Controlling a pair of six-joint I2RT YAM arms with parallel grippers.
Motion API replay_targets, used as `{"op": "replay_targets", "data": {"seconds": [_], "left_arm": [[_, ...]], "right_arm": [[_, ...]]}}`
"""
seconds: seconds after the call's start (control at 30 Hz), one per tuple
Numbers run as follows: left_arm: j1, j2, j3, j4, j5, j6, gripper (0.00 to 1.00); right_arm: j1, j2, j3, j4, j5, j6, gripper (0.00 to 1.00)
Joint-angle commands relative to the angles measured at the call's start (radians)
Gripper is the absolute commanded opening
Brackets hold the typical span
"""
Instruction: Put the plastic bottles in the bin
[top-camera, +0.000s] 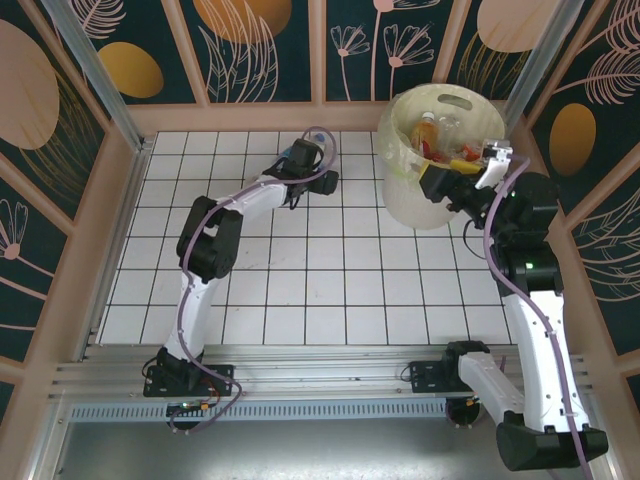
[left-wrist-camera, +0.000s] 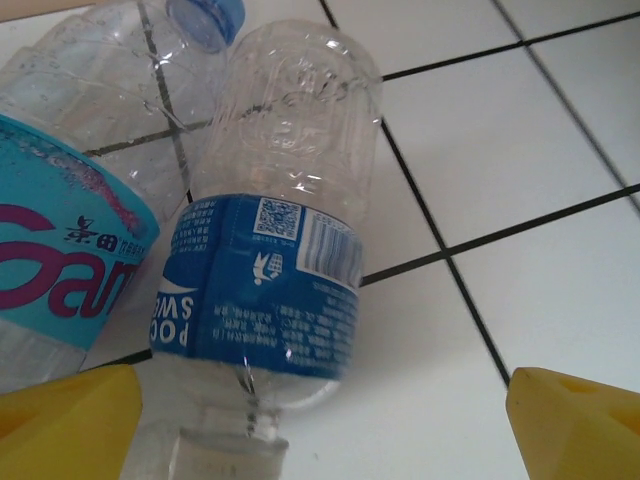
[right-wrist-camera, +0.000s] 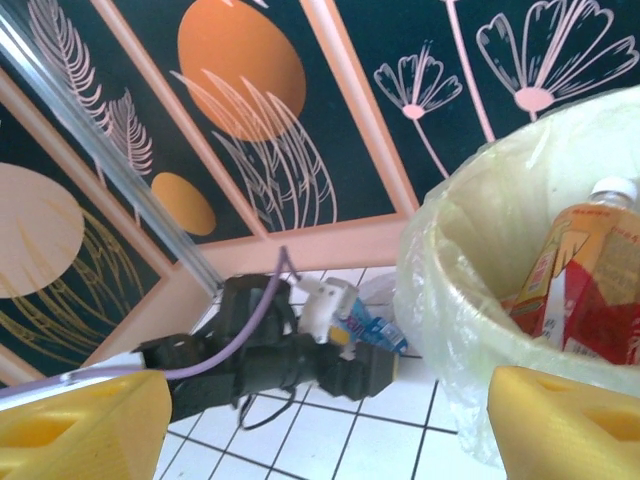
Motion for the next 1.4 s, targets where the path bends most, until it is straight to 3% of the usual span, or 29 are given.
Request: {"op": "replay_targets", "data": {"seconds": [0.0,0.3,0.6,0.73,1.03,1.37], "left_arm": [[0.001,0.061,0.088,-0.073,-0.056,0.044,0.95],[0.005,0.166,0.206,-0.115,-0.06,0.061,0.93],[0.005,0.234,0.291,-0.166,-0.026,0.066,0.86],[0.004,0.246,0.308,-0.173,-0.011,0.073,0.77],[0.005,0.242,0.317,-0.226,0.107,0.069,0.79],[0.005,0.241,0.347,-0.252,0.135,0.069,0.67]], "right_arm": [[0.01,-0.029,-0.026,-0.017,-0.076,0.03,0.86],[0.023,-0.05,-0.117,-0.046,-0.319,0.033,0.97],[0.036,-0.08,-0.16,-0.062,-0.298,0.043,0.97],[0.035,-0.08,-0.171,-0.049,-0.288,0.055,0.97],[0.037,-0.074,-0.174,-0.052,-0.263,0.057,0.97],[0.037,-0.069,-0.171,-0.059,-0.252,0.057,0.96]]}}
